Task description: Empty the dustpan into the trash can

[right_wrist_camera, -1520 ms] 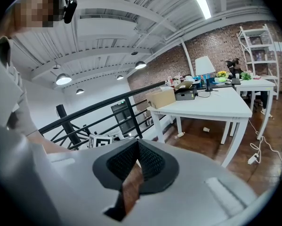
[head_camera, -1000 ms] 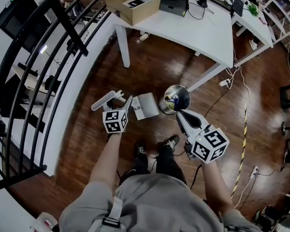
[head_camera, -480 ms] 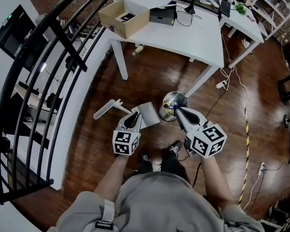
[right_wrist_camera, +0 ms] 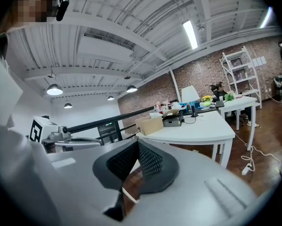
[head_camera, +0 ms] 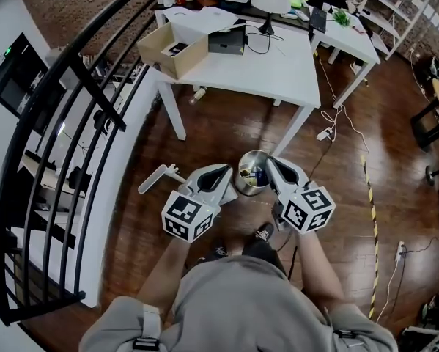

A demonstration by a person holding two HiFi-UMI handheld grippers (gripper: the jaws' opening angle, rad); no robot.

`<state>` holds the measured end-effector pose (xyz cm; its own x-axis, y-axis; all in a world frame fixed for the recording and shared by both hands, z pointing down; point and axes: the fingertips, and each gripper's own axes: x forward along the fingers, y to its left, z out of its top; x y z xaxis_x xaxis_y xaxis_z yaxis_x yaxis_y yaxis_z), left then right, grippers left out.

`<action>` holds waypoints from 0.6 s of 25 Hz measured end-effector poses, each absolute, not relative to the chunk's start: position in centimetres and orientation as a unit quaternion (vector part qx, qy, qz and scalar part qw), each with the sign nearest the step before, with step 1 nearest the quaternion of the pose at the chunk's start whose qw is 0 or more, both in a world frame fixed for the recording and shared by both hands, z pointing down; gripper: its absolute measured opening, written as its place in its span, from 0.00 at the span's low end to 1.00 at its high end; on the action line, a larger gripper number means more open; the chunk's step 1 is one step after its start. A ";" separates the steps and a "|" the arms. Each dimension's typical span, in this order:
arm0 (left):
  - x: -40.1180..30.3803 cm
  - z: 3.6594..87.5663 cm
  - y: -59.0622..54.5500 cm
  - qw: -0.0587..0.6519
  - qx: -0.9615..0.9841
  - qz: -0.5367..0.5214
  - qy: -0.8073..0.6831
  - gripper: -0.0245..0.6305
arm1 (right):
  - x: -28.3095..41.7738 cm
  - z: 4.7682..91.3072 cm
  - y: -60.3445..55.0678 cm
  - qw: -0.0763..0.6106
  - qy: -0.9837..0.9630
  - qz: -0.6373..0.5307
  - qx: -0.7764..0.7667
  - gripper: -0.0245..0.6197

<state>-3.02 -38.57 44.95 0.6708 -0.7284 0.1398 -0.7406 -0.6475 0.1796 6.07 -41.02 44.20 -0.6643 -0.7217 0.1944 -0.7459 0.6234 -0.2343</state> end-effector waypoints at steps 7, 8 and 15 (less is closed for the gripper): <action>-2.0 44.1 -38.1 0.128 0.912 0.031 -0.388 0.05 | 5.7 41.5 -40.7 0.035 -0.906 0.108 0.407 0.04; -1.8 44.1 -38.1 0.129 0.913 0.031 -0.387 0.05 | 5.8 41.2 -40.7 0.034 -0.907 0.105 0.407 0.04; -1.0 43.7 -38.5 0.129 0.913 0.032 -0.385 0.05 | 6.2 40.1 -40.4 0.028 -0.909 0.097 0.405 0.04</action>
